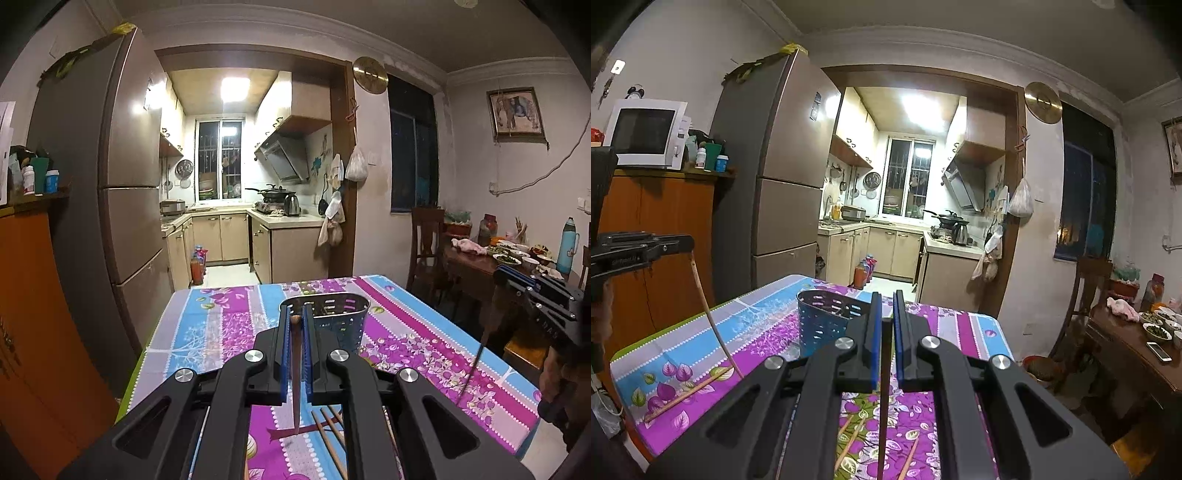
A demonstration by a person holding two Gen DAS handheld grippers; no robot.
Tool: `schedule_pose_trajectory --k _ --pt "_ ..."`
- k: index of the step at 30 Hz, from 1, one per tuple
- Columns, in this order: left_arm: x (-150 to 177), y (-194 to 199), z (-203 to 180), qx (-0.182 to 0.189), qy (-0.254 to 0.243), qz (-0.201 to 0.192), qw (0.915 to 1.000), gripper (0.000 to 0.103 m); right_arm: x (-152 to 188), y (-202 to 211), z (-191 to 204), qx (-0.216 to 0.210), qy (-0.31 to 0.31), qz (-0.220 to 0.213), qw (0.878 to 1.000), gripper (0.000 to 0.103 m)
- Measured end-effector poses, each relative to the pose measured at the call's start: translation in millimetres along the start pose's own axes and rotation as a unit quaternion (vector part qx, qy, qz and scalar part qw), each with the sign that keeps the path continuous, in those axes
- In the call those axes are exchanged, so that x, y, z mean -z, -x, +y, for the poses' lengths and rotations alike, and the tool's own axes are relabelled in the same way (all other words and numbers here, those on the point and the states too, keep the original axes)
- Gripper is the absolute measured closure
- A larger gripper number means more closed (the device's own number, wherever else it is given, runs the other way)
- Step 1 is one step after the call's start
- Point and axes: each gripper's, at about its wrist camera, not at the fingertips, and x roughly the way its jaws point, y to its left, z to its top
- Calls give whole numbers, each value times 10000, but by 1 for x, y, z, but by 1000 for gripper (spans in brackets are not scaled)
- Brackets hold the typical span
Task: Organize utensils
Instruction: 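Carry the left tool's chopstick into the blue holder while the right tool does likewise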
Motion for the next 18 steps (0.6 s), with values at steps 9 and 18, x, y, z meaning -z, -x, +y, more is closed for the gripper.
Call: schedule_pose_trajectory --k 9,18 --pt "-32 -10 -8 176 -46 -173 9997 95 -28 -24 0 -143 -10 -87 9999 98" --pt "-130 -47 -12 287 33 -934 9952 95 -112 -73 -13 -138 -103 -723 9972 98"
